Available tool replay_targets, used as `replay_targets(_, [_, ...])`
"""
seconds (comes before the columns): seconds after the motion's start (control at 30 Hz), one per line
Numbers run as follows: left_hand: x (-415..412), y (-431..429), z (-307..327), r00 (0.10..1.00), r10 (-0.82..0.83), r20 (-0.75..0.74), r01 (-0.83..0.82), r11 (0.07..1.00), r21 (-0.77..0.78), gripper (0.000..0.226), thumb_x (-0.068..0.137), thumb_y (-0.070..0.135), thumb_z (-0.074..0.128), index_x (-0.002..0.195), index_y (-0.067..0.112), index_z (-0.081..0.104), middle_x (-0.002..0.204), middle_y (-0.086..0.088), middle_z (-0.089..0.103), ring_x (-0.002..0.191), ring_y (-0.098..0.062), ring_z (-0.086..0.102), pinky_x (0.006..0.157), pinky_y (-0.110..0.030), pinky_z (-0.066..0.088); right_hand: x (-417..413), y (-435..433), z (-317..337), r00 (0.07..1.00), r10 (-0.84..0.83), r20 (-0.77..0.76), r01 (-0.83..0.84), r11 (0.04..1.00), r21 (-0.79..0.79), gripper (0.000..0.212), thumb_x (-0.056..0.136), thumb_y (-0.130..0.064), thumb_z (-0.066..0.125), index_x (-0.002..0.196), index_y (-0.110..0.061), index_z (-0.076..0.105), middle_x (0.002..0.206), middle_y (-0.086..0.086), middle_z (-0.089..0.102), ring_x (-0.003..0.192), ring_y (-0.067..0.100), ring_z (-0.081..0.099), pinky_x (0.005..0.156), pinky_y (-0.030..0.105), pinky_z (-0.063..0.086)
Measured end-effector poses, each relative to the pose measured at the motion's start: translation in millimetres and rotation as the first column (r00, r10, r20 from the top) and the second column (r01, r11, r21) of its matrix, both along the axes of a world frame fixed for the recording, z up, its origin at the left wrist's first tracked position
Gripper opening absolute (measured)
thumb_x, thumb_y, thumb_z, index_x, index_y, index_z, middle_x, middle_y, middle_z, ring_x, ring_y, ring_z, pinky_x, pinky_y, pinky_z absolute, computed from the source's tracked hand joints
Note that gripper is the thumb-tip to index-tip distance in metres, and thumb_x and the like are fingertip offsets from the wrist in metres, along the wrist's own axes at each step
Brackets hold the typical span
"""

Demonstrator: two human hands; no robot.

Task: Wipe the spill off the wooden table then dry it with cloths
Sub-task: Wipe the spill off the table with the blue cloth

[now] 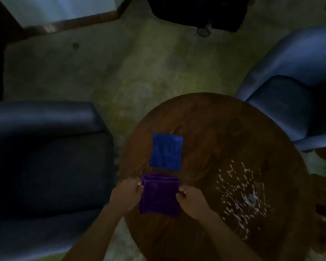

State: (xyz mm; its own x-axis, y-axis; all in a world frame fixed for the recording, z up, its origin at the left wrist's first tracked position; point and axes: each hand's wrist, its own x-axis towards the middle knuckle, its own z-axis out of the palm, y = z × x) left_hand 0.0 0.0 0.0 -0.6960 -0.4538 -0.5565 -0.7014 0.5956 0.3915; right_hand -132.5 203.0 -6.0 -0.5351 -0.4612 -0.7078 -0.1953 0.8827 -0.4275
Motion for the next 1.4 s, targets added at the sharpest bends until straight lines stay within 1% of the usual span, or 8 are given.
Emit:
replay_targets(0.2, [-42, -49, -64, 0.987, -0.132, -0.092, 0.122, 0.987, -0.108, 0.036, 0.098, 0.029, 0.048, 0.131, 0.018, 0.057, 0.138, -0.006, 0.056, 0.120, -0.030, 0.056, 0.092, -0.041, 0.047, -38, -89, -67, 0.947, 0.021, -0.321, -0.044, 0.997, -0.067, 0.058, 0.108, -0.039, 0.046, 0.160, -0.019, 0.030, 0.168, 0.012, 0.024, 0.155, 0.028, 0.025, 0.122, 0.040, 0.030])
replay_targets(0.37, [-56, -62, -106, 0.962, -0.269, -0.039, 0.252, 0.938, -0.236, 0.056, 0.098, 0.034, 0.049, 0.152, 0.022, 0.039, 0.165, -0.010, 0.024, 0.151, -0.035, 0.023, 0.114, -0.053, 0.035, -52, -125, -123, 0.820, 0.143, -0.554, -0.205, 0.977, -0.052, 0.066, 0.108, -0.048, 0.040, 0.162, -0.013, 0.027, 0.169, 0.021, 0.021, 0.156, 0.039, 0.023, 0.124, 0.051, 0.022])
replay_targets(0.6, [-58, -50, -128, 0.968, -0.233, -0.090, 0.189, 0.919, -0.347, 0.060, 0.097, 0.047, 0.031, 0.151, 0.022, 0.038, 0.164, -0.014, 0.025, 0.152, -0.035, 0.018, 0.119, -0.056, 0.025, -59, -118, -140, 0.800, 0.270, -0.536, -0.320, 0.947, 0.000, 0.072, 0.109, -0.060, 0.016, 0.166, -0.020, -0.003, 0.171, 0.010, -0.011, 0.159, 0.027, -0.010, 0.128, 0.045, -0.006])
replay_targets(0.8, [-72, -38, -129, 0.982, -0.162, -0.094, 0.118, 0.926, -0.359, 0.058, 0.097, 0.045, 0.035, 0.148, 0.020, 0.043, 0.163, -0.015, 0.027, 0.151, -0.036, 0.019, 0.117, -0.061, 0.022, -78, -94, -139, 0.811, 0.252, -0.527, -0.318, 0.947, -0.037, 0.070, 0.109, -0.059, 0.016, 0.166, -0.024, -0.006, 0.171, 0.008, -0.018, 0.159, 0.025, -0.016, 0.128, 0.044, -0.011])
replay_targets(0.93, [-97, -23, -125, 0.967, -0.236, -0.099, 0.198, 0.935, -0.295, 0.061, 0.097, 0.050, 0.032, 0.152, 0.023, 0.035, 0.166, -0.013, 0.019, 0.154, -0.033, 0.010, 0.120, -0.059, 0.012, -118, -39, -136, 0.841, 0.208, -0.500, -0.231, 0.973, 0.016, 0.070, 0.107, -0.061, 0.011, 0.163, -0.027, -0.012, 0.170, 0.005, -0.024, 0.156, 0.023, -0.024, 0.128, 0.045, -0.012])
replay_targets(1.07, [-139, 15, -126, 0.924, -0.363, -0.124, 0.312, 0.899, -0.307, 0.064, 0.097, 0.055, 0.029, 0.153, 0.026, 0.031, 0.166, -0.013, 0.020, 0.154, -0.034, 0.011, 0.120, -0.058, 0.014, -162, 36, -134, 0.848, 0.150, -0.508, -0.141, 0.988, 0.056, 0.072, 0.105, -0.064, 0.010, 0.164, -0.029, -0.011, 0.170, 0.004, -0.024, 0.156, 0.022, -0.024, 0.129, 0.045, -0.011])
replay_targets(1.2, [-184, 70, -126, 0.894, -0.432, -0.123, 0.372, 0.865, -0.337, 0.062, 0.100, 0.053, 0.032, 0.156, 0.028, 0.024, 0.167, -0.012, 0.016, 0.154, -0.034, 0.007, 0.121, -0.060, 0.012, -202, 105, -133, 0.850, 0.085, -0.519, -0.055, 0.996, 0.073, 0.081, 0.095, -0.072, -0.005, 0.164, -0.030, -0.006, 0.171, 0.003, -0.020, 0.157, 0.022, -0.021, 0.130, 0.045, -0.007])
replay_targets(1.4, [-212, 122, -147, 0.905, -0.423, -0.056, 0.369, 0.841, -0.395, 0.066, 0.098, 0.063, 0.010, 0.158, 0.037, 0.000, 0.169, -0.009, -0.002, 0.154, -0.033, -0.007, 0.120, -0.065, 0.001, -255, 217, -140, 0.842, -0.106, -0.528, 0.197, 0.973, 0.119, 0.073, 0.103, -0.067, 0.013, 0.164, -0.033, -0.010, 0.171, 0.002, -0.024, 0.157, 0.022, -0.022, 0.127, 0.044, -0.013])
